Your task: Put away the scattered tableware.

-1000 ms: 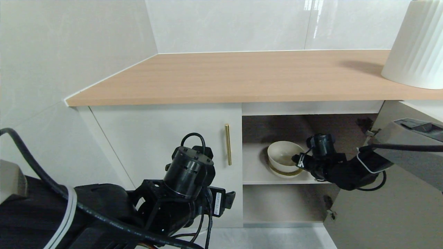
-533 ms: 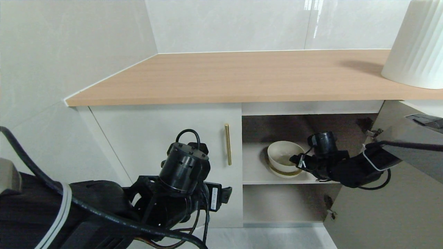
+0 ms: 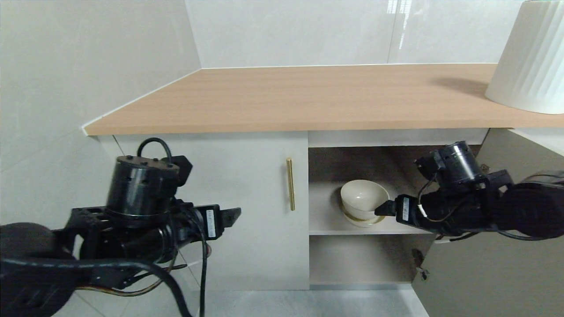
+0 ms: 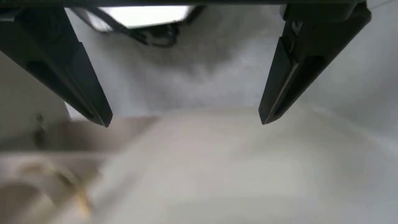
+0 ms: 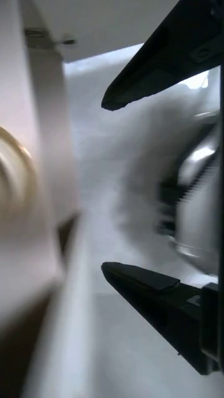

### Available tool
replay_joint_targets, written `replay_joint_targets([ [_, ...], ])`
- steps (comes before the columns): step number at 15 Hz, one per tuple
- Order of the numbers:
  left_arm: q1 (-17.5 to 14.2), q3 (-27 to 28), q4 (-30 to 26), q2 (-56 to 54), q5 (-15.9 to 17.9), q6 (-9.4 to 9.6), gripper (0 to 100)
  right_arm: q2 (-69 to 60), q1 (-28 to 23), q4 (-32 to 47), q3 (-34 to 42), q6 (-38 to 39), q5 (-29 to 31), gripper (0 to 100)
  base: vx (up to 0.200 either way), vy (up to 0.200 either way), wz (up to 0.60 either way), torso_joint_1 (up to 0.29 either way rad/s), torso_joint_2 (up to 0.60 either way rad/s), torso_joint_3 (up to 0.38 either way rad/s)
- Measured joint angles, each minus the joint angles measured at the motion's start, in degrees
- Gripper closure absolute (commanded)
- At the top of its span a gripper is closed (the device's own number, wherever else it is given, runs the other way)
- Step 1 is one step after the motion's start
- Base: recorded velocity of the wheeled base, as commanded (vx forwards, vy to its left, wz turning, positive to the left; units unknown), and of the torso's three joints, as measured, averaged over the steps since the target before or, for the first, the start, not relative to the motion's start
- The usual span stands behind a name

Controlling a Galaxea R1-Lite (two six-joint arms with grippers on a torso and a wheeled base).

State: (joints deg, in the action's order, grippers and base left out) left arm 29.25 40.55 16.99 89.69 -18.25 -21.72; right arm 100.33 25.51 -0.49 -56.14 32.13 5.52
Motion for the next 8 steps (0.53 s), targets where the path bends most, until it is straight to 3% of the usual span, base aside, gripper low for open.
replay_joint_targets([
  [4, -2.3, -6.3, -0.3, -9.0, 0.1, 2.54, 0, -13.1, 4.8, 6.6, 8.1, -3.8, -0.4, 0, 0.000, 0.000, 0.00, 0.000, 0.00, 0.000],
  [8, -1.2, -8.1, -0.2, -11.0, 0.1, 2.62, 0, -18.5, 7.3, 7.1, 11.7, -4.2, -0.7, 0, 0.000, 0.000, 0.00, 0.000, 0.00, 0.000],
])
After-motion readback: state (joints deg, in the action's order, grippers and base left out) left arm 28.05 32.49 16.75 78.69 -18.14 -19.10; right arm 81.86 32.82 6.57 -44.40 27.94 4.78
